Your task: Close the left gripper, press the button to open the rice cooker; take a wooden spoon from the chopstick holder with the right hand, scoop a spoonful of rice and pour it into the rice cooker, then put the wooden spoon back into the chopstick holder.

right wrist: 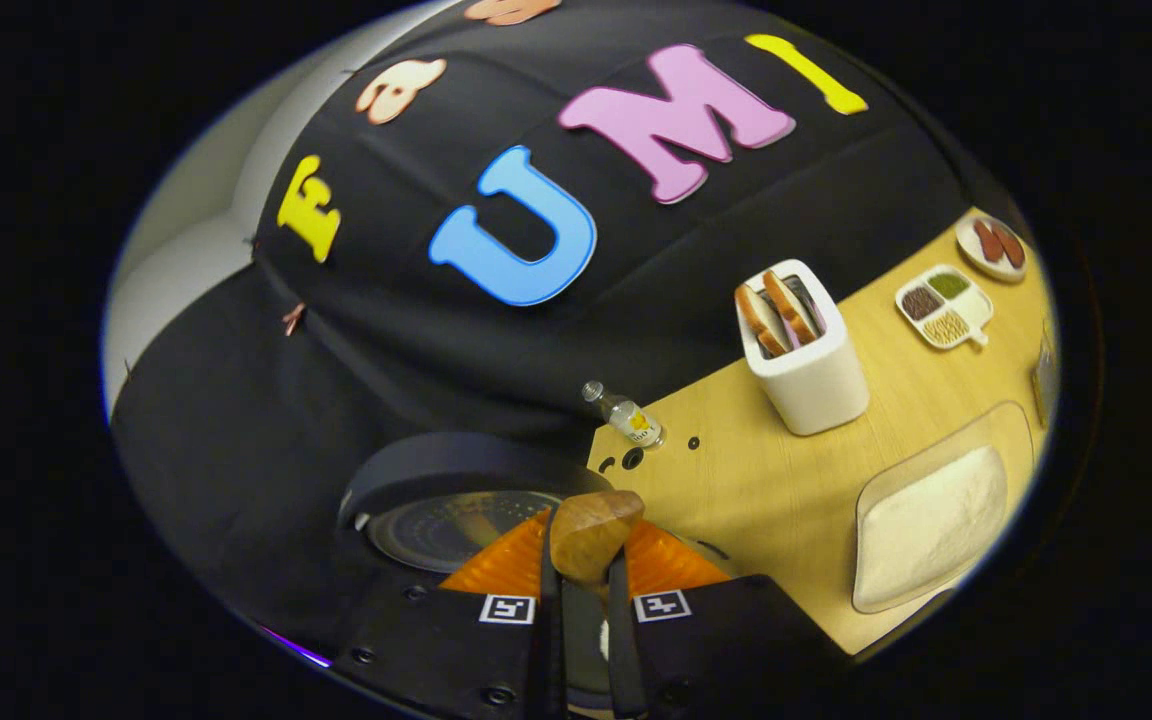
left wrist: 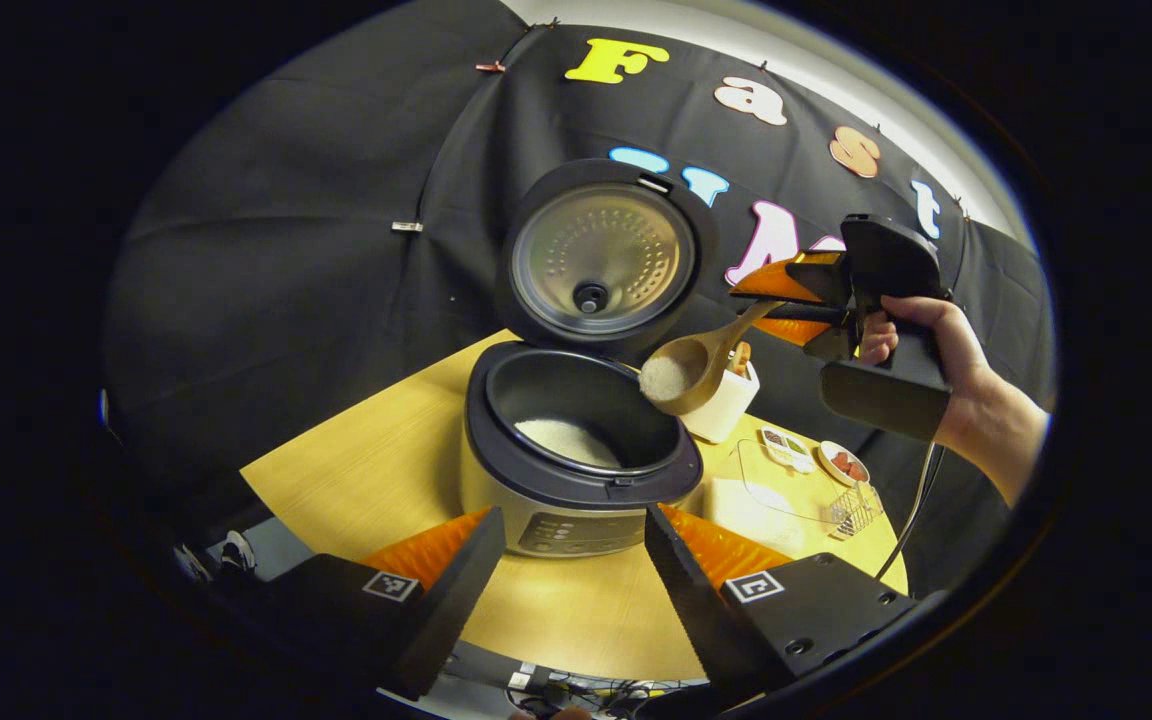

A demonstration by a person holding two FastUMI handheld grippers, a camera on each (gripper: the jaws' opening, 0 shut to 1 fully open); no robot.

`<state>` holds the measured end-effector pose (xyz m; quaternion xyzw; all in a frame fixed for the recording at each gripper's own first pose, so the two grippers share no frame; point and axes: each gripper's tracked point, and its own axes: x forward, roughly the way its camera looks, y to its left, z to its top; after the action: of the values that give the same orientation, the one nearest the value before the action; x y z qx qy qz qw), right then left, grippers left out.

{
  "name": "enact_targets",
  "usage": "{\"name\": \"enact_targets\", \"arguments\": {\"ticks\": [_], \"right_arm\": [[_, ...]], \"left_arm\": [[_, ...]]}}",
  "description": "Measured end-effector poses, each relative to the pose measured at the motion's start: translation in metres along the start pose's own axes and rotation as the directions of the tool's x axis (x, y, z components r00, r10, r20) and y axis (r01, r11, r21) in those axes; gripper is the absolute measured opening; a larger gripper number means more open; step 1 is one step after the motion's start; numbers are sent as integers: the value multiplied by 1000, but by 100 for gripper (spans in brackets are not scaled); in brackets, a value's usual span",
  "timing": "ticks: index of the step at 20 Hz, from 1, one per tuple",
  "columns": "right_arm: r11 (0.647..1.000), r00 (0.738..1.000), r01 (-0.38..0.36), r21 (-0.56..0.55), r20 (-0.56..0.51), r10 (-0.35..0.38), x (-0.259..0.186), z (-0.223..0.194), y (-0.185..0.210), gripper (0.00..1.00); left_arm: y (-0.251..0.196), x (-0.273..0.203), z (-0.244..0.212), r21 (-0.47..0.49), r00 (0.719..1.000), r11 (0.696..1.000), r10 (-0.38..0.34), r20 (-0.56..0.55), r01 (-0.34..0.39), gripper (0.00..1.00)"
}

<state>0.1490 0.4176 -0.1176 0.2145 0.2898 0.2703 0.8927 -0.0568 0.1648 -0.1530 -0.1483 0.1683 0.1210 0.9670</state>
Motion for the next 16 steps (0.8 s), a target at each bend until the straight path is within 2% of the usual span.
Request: {"name": "enact_targets", "arguments": {"ticks": [4, 8, 12, 16], "right_arm": [[974, 997, -81, -212, -24, 77, 16, -26, 33, 21], [921, 992, -123, -369, -44, 115, 25, -47, 45, 21], [857, 983, -180, -482, -50, 179, 29, -61, 58, 21], [759, 975, -211, -616, -79, 206, 27, -68, 57, 21]], "left_arm": [[15, -4, -4, -13, 1000, 1000, 28, -12, -28, 96], [25, -8, -1, -13, 999, 999, 50, -6, -50, 95], [28, -9, -4, -27, 999, 998, 50, -10, -50, 96], [30, -7, -10, -57, 998, 997, 50, -27, -51, 96]]}}
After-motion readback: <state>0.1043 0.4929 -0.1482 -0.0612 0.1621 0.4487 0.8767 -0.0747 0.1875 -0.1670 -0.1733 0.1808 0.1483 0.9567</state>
